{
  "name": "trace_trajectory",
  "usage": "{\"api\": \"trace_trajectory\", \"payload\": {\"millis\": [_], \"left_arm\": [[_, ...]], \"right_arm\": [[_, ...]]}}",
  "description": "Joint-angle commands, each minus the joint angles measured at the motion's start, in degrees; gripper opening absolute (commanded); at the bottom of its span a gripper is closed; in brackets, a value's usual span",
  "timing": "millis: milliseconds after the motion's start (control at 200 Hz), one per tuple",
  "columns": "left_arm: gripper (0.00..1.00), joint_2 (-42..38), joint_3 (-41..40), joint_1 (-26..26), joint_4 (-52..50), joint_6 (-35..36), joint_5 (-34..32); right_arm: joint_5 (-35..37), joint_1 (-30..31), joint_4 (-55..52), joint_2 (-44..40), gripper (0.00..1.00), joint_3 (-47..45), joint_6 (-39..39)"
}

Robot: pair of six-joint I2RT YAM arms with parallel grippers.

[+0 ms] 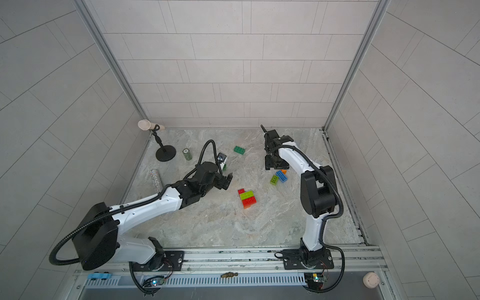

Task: Assemble a rectangle with lego
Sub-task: Pick up the lego brick from the center of the board.

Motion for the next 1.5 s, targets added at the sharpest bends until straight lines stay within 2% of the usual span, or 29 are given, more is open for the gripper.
{"api": "trace_trajectory", "payload": {"millis": [0,180,435,671,826,1141,1321,1491], "left_arm": [[1.0,2.0,2.7,-0.1,0.2,0.7,4.3],[0.97,5.3,2.8,-0.5,5.9,3.0,12.8],[0.95,10.8,6.1,-3.2,8.2,3.1,16.9],[0.93,12.8,7.1,-5.0,8.9,2.2,18.0],[0.93,13.3,7.6,-5.3,9.0,1.7,18.2],[0.91,14.0,7.0,-5.4,10.7,0.2,16.8],[0.91,14.8,7.8,-5.4,11.1,0.2,16.2],[0.9,15.6,8.2,-5.3,11.3,0.2,17.0]], "right_arm": [[4.4,-1.3,-0.6,3.9,0.7,3.6,-2.4],[1.7,-3.1,-0.1,10.3,0.64,7.0,-3.1],[1.1,-4.9,-1.1,15.4,0.53,10.8,-4.9],[0.5,-5.1,-1.2,17.0,0.47,12.1,-5.4],[0.2,-5.2,-1.6,18.1,0.38,13.4,-6.4],[-1.9,-4.7,-1.3,11.6,0.27,14.6,-6.0],[-6.9,-3.6,2.6,1.7,0.21,5.1,-1.9],[-18.8,-3.5,18.6,-12.2,0.2,-18.4,10.4]]}}
